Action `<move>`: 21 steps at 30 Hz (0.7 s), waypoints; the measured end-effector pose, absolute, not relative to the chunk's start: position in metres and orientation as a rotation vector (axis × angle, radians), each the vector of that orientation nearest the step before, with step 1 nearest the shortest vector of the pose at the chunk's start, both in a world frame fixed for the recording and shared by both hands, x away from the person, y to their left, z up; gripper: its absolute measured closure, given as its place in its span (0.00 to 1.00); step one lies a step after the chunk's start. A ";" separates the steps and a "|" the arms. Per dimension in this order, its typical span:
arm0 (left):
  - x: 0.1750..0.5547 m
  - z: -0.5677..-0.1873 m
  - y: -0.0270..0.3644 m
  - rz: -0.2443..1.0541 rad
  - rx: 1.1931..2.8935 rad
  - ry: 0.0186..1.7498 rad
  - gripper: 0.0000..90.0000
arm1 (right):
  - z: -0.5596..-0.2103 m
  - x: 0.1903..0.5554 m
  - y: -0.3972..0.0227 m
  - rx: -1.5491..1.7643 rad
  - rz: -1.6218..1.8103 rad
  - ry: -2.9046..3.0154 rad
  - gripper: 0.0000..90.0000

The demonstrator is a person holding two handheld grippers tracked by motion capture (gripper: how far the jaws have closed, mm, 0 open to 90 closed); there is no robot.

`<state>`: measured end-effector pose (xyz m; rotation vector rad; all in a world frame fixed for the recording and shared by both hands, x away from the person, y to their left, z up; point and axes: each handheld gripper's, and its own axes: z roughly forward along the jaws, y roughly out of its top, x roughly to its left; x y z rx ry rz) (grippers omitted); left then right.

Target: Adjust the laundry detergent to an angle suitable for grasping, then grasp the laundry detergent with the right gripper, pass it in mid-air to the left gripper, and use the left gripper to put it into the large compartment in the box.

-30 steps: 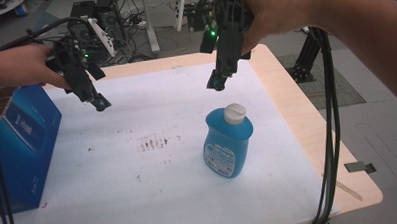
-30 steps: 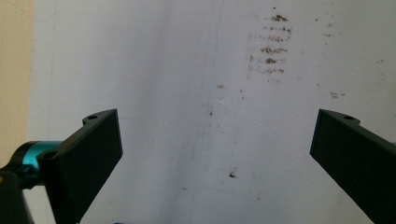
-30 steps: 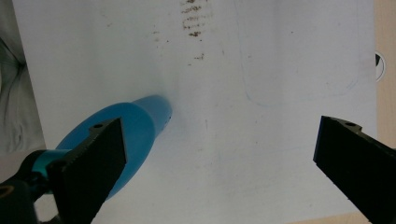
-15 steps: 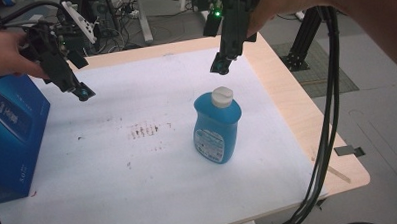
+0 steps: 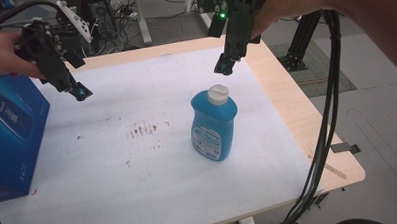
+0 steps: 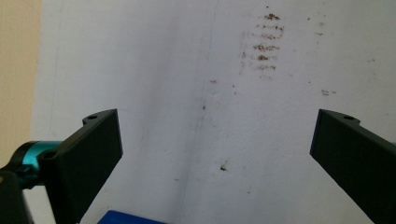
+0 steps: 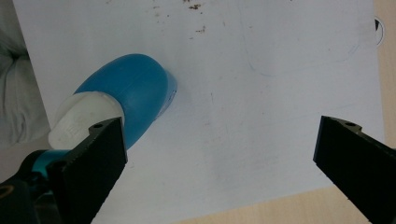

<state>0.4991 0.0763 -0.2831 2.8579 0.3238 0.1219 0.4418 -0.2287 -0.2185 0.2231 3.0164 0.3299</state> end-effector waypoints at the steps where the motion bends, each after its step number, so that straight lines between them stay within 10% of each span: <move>1: 0.499 -0.283 0.076 0.124 2.857 0.322 0.03 | -0.219 0.442 -0.229 0.223 0.330 3.016 0.02; 21: 0.496 -0.285 0.079 0.129 2.858 0.323 0.03 | -0.215 0.435 -0.258 0.468 0.373 2.944 0.02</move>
